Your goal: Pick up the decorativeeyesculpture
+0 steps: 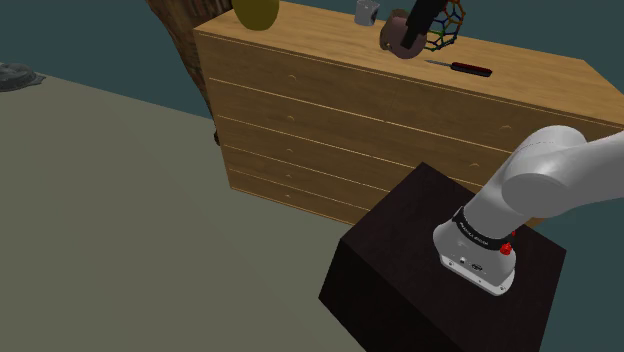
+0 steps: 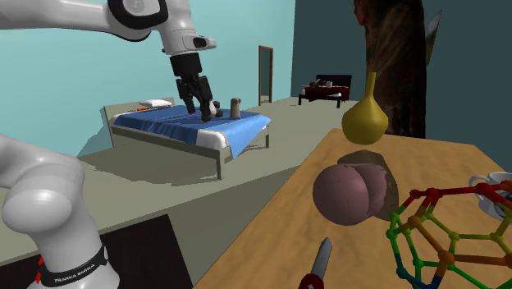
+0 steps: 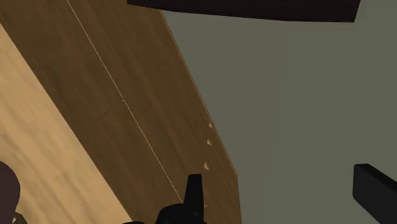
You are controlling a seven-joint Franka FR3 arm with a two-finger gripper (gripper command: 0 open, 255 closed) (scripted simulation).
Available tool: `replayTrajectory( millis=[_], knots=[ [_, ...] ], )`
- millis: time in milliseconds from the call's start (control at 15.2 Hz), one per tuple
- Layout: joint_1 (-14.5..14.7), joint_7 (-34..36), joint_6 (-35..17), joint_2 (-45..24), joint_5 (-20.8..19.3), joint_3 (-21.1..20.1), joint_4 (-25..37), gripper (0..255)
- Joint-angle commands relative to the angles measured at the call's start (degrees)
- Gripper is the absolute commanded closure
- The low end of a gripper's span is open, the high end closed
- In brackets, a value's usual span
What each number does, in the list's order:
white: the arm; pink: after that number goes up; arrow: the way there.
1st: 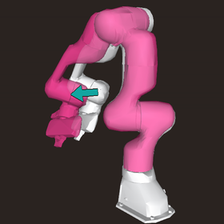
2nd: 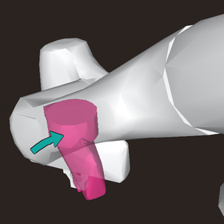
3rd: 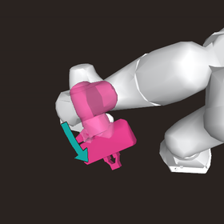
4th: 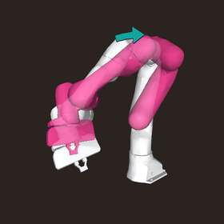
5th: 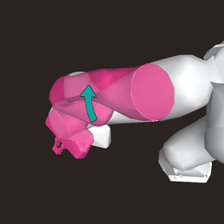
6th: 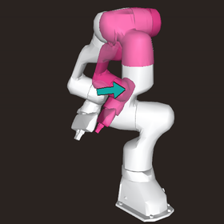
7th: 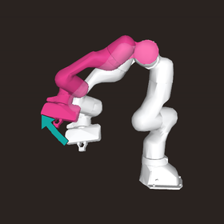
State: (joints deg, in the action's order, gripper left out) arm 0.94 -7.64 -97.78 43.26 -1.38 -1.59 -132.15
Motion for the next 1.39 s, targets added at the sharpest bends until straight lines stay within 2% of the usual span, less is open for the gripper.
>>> replayTrajectory(
  millis=[0,330,726,1056,1320],
  knots=[
    [0.0,0.0,0.0,0.0,0.0,0.0,0.0,0],
    [0.9,-15.9,0.3,-4.3,-5.1,7.7,2.3,0],
    [2.4,-34.6,-0.2,-13.1,-9.8,16.0,8.6,0],
    [3.9,-50.2,-1.1,-22.8,-11.6,22.0,16.4,0],
    [4.7,-62.7,-1.7,-32.0,-11.2,25.9,24.2,0]
  ],
)
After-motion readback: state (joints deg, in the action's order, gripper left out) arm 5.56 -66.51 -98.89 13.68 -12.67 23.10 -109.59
